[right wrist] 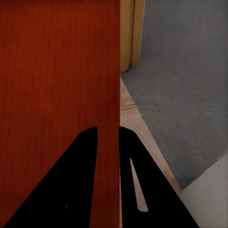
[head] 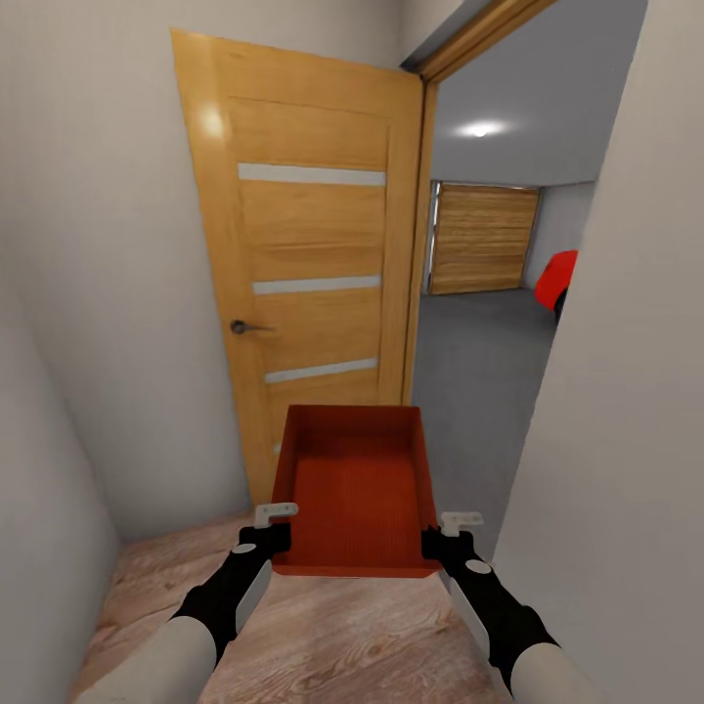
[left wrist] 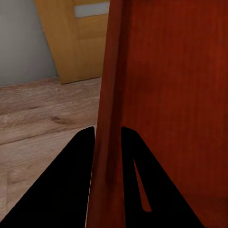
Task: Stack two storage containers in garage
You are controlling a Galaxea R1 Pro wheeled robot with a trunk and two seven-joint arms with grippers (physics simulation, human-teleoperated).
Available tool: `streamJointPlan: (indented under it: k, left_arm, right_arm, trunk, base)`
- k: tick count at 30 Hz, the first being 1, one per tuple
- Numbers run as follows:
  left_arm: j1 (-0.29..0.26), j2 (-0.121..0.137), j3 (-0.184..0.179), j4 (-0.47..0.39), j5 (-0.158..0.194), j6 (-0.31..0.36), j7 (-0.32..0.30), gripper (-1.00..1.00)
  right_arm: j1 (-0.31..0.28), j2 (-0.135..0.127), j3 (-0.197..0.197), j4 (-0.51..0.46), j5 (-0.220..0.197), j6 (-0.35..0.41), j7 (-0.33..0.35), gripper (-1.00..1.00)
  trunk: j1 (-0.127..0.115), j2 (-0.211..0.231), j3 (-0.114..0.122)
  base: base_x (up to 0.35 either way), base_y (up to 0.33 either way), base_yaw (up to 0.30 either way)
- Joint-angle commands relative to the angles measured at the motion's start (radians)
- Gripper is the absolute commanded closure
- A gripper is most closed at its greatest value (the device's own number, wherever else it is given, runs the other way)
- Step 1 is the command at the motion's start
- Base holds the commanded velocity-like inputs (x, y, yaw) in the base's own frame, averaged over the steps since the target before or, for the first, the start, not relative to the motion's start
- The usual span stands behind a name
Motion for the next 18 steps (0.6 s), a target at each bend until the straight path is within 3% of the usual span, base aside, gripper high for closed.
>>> streamJointPlan:
  k: [1, 3, 4, 13, 18]
  left_arm:
    - [0.0, 0.001, 0.082, 0.0, 0.005, 0.007, 0.068, 1.0]
    - [0.0, 0.001, 0.082, 0.0, 0.005, 0.007, 0.068, 1.0]
    - [0.0, 0.004, -0.003, -0.002, 0.01, 0.004, 0.015, 1.0]
    - [0.0, 0.008, -0.005, -0.001, 0.016, 0.004, 0.005, 1.0]
    - [0.0, 0.009, -0.002, 0.001, 0.017, 0.005, 0.002, 1.0]
  right_arm:
    - [-0.001, -0.001, -0.015, -0.006, 0.003, 0.002, -0.01, 1.0]
    - [-0.001, -0.001, -0.015, -0.006, 0.003, 0.001, -0.008, 1.0]
    - [-0.001, -0.001, -0.002, -0.004, -0.003, -0.001, -0.008, 1.0]
    - [-0.001, -0.001, 0.006, -0.005, -0.012, -0.006, -0.008, 1.0]
    - [-0.001, -0.001, 0.008, -0.005, -0.012, -0.002, -0.01, 1.0]
  trunk:
    - [0.001, -0.001, -0.001]
    - [0.001, -0.001, -0.001]
    - [0.001, -0.001, -0.001]
    - [0.001, -0.001, -0.001]
    - [0.001, -0.001, -0.001]
  base:
    - [0.312, 0.145, -0.014]
    - [0.312, 0.145, -0.005]
    - [0.0, 0.0, 0.0]
    - [0.007, 0.001, 0.0]
    - [0.214, 0.184, 0.0]
